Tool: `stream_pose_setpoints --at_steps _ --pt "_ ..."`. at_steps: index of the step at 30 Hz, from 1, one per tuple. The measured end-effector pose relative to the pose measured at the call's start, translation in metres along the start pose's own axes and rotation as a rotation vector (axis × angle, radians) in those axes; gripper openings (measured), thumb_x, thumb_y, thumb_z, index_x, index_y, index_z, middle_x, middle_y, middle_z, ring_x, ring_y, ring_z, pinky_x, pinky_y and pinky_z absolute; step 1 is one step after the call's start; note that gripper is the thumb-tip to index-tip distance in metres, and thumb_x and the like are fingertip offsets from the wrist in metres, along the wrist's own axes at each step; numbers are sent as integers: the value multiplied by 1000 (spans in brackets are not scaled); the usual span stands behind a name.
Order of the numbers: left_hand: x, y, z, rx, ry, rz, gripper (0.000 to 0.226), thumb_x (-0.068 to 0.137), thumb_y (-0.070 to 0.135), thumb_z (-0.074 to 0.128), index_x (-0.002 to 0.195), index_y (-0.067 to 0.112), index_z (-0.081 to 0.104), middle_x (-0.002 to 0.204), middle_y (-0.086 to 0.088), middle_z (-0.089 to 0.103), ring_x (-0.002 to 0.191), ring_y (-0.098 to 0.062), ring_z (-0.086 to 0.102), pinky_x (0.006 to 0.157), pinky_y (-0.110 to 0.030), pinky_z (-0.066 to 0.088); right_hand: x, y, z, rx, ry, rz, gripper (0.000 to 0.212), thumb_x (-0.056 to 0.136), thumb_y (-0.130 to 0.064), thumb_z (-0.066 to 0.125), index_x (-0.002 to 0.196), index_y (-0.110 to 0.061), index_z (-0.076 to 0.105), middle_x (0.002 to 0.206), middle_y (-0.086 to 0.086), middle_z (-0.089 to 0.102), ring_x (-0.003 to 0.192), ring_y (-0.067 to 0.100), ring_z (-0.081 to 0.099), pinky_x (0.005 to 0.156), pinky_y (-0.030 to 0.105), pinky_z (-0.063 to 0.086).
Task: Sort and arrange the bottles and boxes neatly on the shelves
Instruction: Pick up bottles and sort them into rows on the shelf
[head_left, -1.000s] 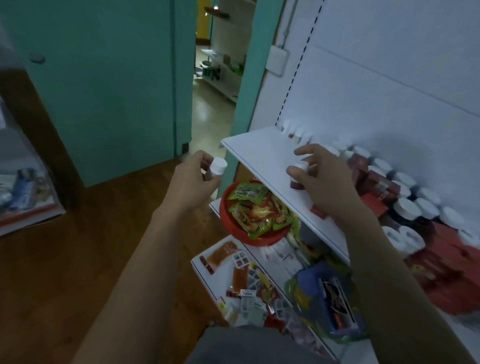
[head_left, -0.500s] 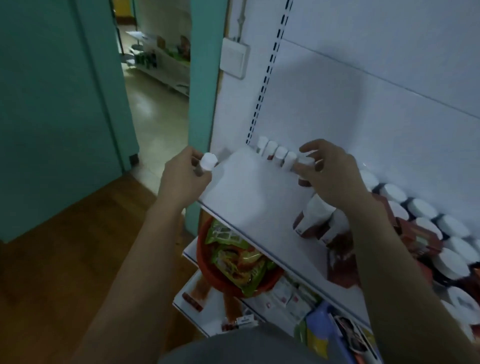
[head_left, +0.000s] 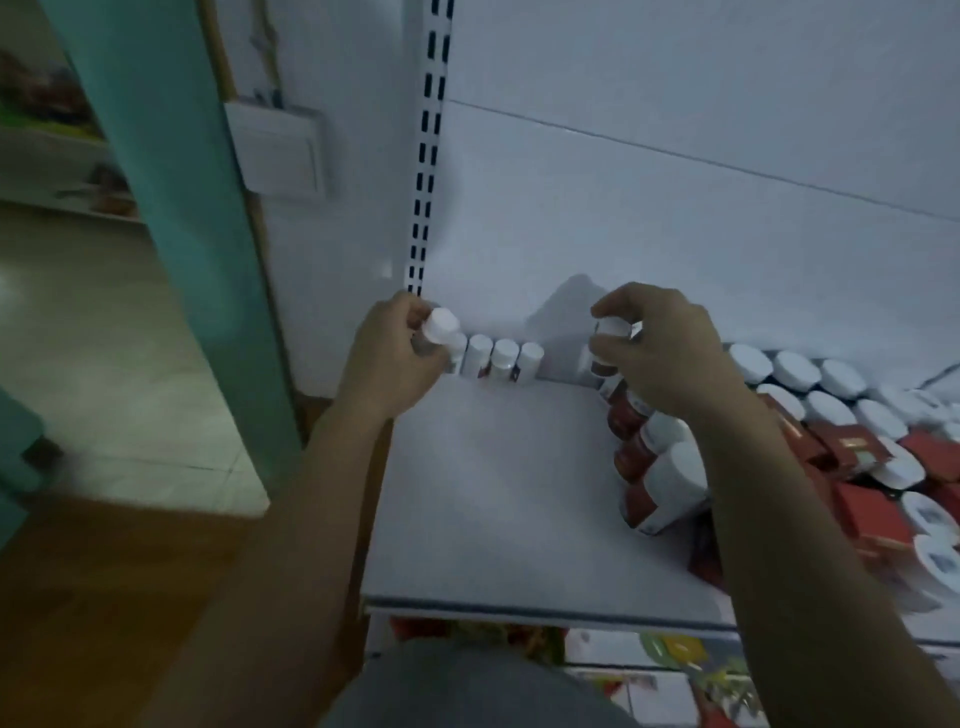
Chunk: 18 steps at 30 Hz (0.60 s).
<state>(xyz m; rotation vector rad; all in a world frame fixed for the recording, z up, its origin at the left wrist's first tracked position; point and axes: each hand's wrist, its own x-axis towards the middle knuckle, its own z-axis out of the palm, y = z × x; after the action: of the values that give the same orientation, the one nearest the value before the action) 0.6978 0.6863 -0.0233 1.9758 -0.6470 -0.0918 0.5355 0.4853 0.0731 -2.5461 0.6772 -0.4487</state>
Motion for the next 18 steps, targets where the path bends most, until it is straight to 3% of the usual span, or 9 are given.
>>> stream_pose_setpoints --at_steps 3,6,8,11,16,18 --pt "-9 -22 17 -90 -21 3 33 82 20 77 106 30 56 98 14 60 86 0 58 67 -17 42 1 -1 37 -100 9 119 26 87 -8 65 111 -19 69 101 1 64 89 17 65 70 21 44" --pt "-11 -38 33 -149 -37 -15 29 82 20 75 104 25 57 102 2 62 88 -9 59 69 -23 44 8 7 73 -187 11 207 30 89 -5 61 116 -17 66 103 6 64 103 29 60 72 24 32" --pt "-8 -43 38 -131 -3 -5 31 83 23 75 109 23 59 105 3 62 92 -14 59 75 -32 50 16 13 90 -205 0 241 29 89 -5 61 117 -12 64 112 13 67 108 33 59 74 28 35" --pt "-5 -48 45 -61 47 -45 34 81 26 76 111 21 59 105 2 64 94 -18 60 80 -43 54 23 21 105 -184 22 284 30 88 -5 61 118 -6 61 115 17 67 110 36 59 83 33 40" --pt "-4 -53 51 -15 40 -31 33 80 25 76 107 18 57 102 0 64 94 -23 60 77 -50 54 22 21 120 -45 201 314 25 89 -6 61 113 -7 55 97 7 64 90 33 64 74 28 37" --pt "-3 -54 51 -20 39 -40 38 79 27 77 109 21 55 104 3 64 97 -22 59 79 -49 54 20 20 123 13 231 314 30 89 -5 62 117 -7 53 100 5 65 88 30 65 75 27 41"
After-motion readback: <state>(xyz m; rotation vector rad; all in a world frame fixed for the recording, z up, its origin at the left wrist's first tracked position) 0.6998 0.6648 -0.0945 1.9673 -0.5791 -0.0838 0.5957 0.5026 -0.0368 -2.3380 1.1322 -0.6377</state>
